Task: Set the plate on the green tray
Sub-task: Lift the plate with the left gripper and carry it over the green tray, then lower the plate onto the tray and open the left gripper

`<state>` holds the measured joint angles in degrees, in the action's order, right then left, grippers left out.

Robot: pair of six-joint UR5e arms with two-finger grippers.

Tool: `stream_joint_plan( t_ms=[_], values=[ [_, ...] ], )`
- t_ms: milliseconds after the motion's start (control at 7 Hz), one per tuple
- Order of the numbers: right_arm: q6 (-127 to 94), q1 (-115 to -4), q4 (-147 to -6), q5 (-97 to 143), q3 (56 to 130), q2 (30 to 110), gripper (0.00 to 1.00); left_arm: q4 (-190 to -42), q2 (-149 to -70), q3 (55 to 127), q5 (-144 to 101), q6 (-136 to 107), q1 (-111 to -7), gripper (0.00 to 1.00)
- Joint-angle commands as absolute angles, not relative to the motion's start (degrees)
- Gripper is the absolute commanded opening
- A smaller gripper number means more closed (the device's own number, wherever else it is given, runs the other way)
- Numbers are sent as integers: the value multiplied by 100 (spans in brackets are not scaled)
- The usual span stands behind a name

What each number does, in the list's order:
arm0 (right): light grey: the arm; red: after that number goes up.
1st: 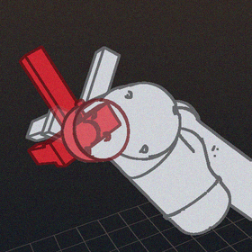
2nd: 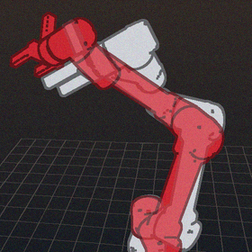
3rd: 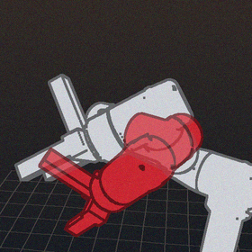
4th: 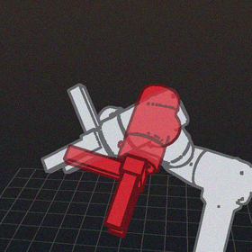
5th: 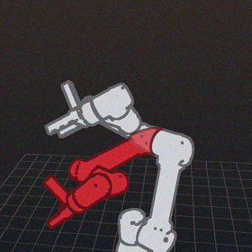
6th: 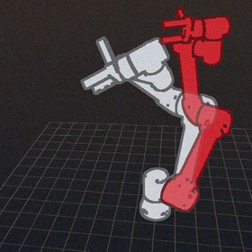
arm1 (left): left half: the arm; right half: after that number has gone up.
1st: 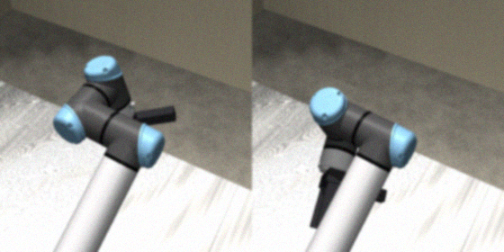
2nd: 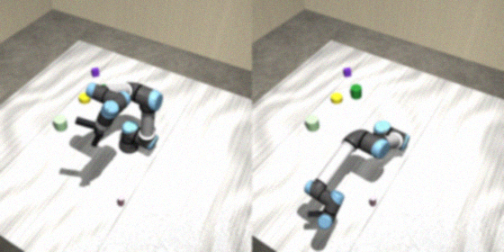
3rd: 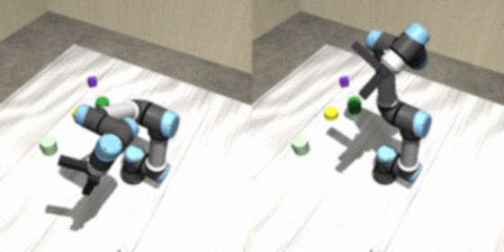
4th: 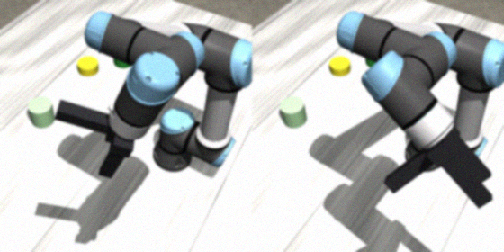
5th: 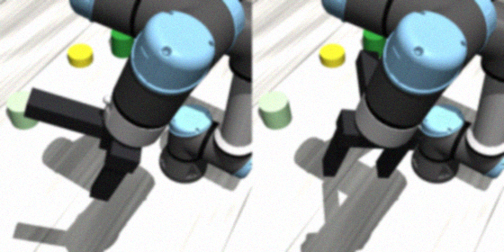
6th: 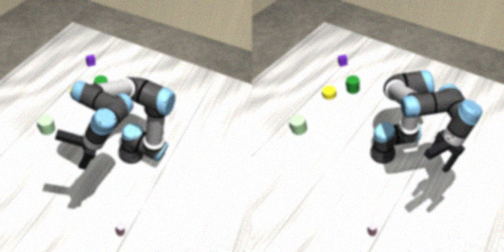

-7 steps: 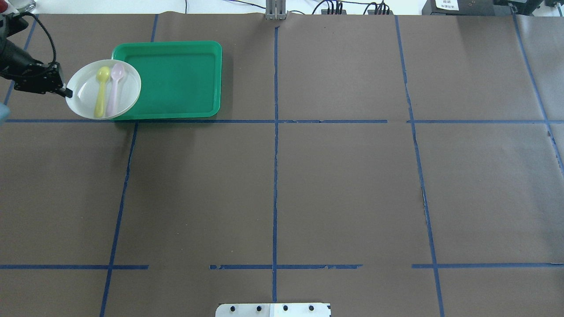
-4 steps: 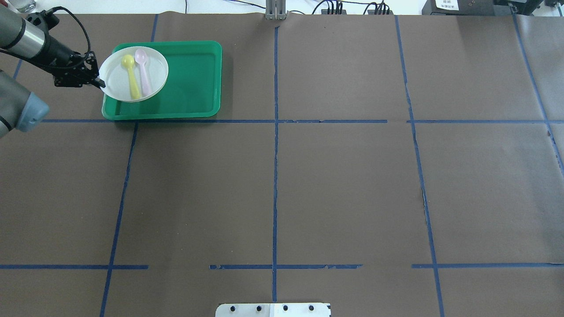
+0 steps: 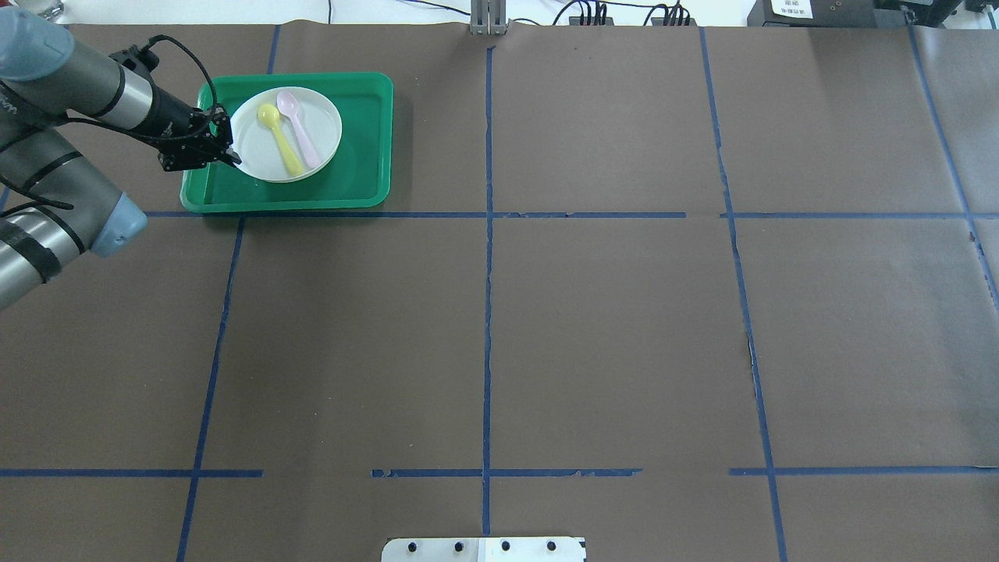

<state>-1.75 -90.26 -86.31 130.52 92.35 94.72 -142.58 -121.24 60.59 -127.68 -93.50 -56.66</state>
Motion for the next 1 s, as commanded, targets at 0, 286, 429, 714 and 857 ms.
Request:
stream_joint_plan(
  t_ms=[0, 286, 429, 714, 857],
  values=[
    [-167, -9026, -8631, 13052, 9237, 9475, 100, -14326, -12129, 6012, -12718, -9396, -5625, 0],
    [-176, -9026, -8631, 13052, 9237, 9466, 100, -14352, -12103, 6038, -12744, -9325, -5669, 100],
    [-176, -9026, -8631, 13052, 9237, 9475, 100, -14335, -12103, 6116, -12779, -9038, -5826, 100],
    [-176, -9026, -8631, 13052, 9229, 9475, 100, -13986, -11702, 6920, -13382, -8293, -6116, 100],
    [-176, -9026, -8631, 13052, 9237, 9466, 100, -13374, -11455, 7613, -13386, -7609, -6195, 100]
  ],
)
